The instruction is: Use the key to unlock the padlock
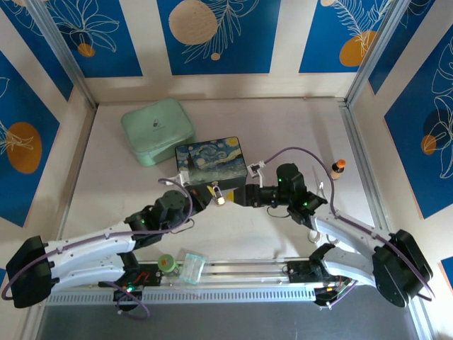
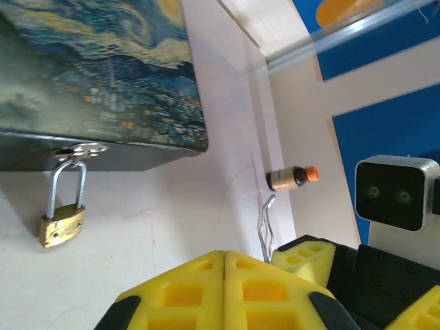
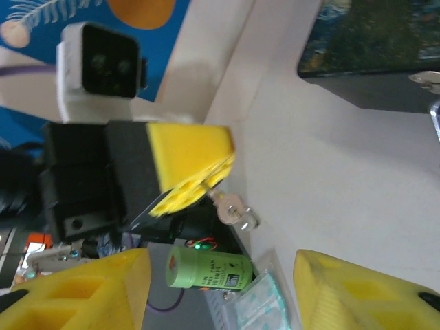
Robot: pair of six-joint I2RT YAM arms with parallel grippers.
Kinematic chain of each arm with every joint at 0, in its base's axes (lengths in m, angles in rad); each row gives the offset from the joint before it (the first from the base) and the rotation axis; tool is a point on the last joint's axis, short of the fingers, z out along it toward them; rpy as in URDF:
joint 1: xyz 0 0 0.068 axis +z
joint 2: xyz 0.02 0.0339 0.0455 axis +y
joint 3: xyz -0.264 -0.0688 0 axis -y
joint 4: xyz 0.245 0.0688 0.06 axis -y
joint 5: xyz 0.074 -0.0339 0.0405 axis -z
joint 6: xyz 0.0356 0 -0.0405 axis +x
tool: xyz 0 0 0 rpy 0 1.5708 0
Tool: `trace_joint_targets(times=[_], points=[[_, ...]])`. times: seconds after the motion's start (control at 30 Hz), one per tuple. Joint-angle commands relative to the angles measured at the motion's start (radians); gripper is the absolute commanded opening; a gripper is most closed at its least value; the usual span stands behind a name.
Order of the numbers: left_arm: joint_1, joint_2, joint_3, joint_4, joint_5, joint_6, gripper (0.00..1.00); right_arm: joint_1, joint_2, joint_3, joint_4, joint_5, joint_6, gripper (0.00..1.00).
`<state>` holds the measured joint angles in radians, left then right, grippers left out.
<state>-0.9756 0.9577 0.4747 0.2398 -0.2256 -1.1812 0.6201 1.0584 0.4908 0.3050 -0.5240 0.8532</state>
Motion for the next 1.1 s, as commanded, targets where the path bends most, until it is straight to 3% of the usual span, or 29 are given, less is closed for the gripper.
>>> trace_joint_targets(times=[0.0, 0.1, 0.37, 0.87, 1.07], points=[[0.048, -0.007, 0.024, 0.011, 0.215, 0.080, 0.00, 0.001, -0.018, -0.020, 0.038, -0.092, -0.077, 0.56], [0.049, -0.004, 0.023, 0.082, 0.272, 0.135, 0.00, 0.017, 0.006, 0.000, 0.020, -0.049, -0.090, 0.52], [0.049, -0.026, -0.057, 0.327, 0.303, 0.201, 0.00, 0.058, 0.116, 0.009, 0.238, -0.141, 0.051, 0.48], [0.050, -0.034, -0.050, 0.327, 0.295, 0.221, 0.00, 0.030, 0.088, -0.045, 0.333, -0.142, 0.085, 0.16], [0.049, -0.026, -0.057, 0.338, 0.291, 0.212, 0.00, 0.032, 0.084, -0.039, 0.338, -0.148, 0.081, 0.14]])
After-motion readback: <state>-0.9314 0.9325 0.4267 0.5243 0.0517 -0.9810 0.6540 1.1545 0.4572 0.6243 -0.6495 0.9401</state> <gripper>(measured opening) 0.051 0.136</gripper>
